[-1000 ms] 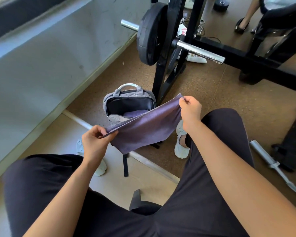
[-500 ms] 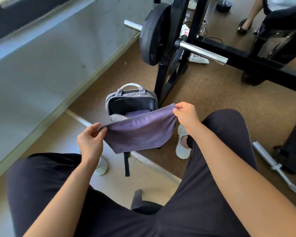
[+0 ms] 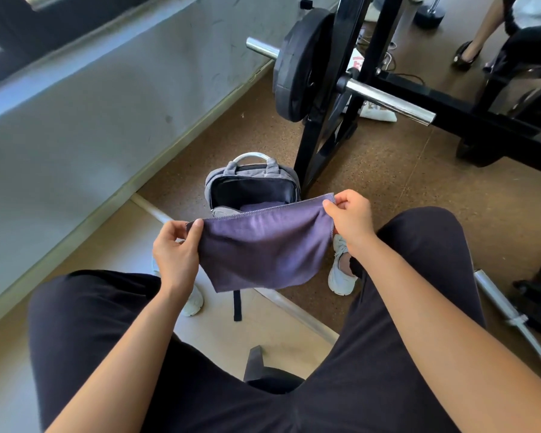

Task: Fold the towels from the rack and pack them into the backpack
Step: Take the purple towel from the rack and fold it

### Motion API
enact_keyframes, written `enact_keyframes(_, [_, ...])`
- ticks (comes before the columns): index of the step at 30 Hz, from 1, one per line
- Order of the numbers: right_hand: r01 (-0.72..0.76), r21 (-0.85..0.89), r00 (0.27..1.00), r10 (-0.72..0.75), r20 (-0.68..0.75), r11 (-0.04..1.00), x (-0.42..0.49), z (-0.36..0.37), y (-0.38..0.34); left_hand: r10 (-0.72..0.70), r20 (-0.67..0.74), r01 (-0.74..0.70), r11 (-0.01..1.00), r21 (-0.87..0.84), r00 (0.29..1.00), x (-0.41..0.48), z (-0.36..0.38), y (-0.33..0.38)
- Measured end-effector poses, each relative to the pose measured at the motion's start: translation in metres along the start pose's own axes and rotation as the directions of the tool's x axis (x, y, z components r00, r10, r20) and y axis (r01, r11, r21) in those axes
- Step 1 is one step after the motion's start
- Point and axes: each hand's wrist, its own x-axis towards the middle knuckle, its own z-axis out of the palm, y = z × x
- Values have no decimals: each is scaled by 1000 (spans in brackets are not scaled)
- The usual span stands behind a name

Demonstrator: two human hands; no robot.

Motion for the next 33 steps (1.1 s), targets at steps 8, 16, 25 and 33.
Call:
enact_keyframes(8, [-25, 163, 959, -22, 283, 986, -29, 13, -18, -12, 242, 52, 986, -159, 970, -15, 10, 4])
enact_keyframes(16, [106, 199, 841, -195, 505, 974, -58, 36, -25, 32, 555, 107, 971, -216, 831, -37, 22, 16])
enact_keyframes(25, [145, 223, 781, -250, 572, 964, -65, 44, -24, 59, 576, 91, 969, -228, 815, -40, 26, 21])
enact_keyframes(33, [77, 280, 749, -241, 618, 957, -68, 44, -25, 15, 592, 160, 957, -243, 806, -39, 24, 22])
